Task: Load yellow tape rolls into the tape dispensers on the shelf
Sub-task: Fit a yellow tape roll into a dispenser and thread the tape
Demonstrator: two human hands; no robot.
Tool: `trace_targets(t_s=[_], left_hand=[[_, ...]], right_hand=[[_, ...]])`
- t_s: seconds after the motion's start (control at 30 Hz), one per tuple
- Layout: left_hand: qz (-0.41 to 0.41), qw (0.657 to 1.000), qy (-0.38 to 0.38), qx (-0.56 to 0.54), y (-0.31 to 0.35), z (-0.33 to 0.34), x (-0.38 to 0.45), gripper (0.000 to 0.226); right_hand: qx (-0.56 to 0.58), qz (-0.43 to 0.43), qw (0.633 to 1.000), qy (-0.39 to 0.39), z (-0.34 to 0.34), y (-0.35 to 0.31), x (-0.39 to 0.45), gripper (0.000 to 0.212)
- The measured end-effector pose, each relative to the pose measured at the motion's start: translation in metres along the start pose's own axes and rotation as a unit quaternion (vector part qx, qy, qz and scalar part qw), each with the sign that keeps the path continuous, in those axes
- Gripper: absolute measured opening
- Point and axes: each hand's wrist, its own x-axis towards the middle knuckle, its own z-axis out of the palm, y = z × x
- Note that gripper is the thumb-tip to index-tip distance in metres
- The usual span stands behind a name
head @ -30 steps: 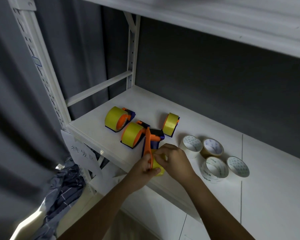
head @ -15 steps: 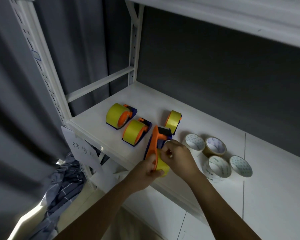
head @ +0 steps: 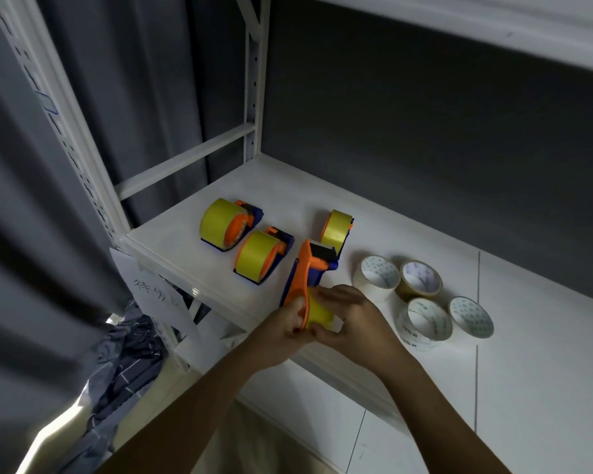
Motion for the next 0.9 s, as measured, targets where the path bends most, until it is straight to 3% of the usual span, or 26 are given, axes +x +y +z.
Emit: trace_targets(t_s=[0.17, 0.4, 0.9], left_hand=[[-0.008, 1.000, -0.002, -0.003, -0.001, 0.000, 0.003, 0.055], [-0.001, 1.000, -0.002, 0.015, -0.003, -0.002, 0.002, 0.059], [-0.001, 0.999, 0.017, 0.040, -0.007, -0.001, 0.007, 0.055]], right_hand=[[-0.029, 0.015, 0.999, 0.000, 0.002, 0.002, 0.002, 0.051], [0.016, 0.026, 0.999, -0.023, -0.004, 0.007, 0.012, 0.027], [0.033, 0.043, 0.999, 0.003, 0.002, 0.007, 0.008, 0.031]])
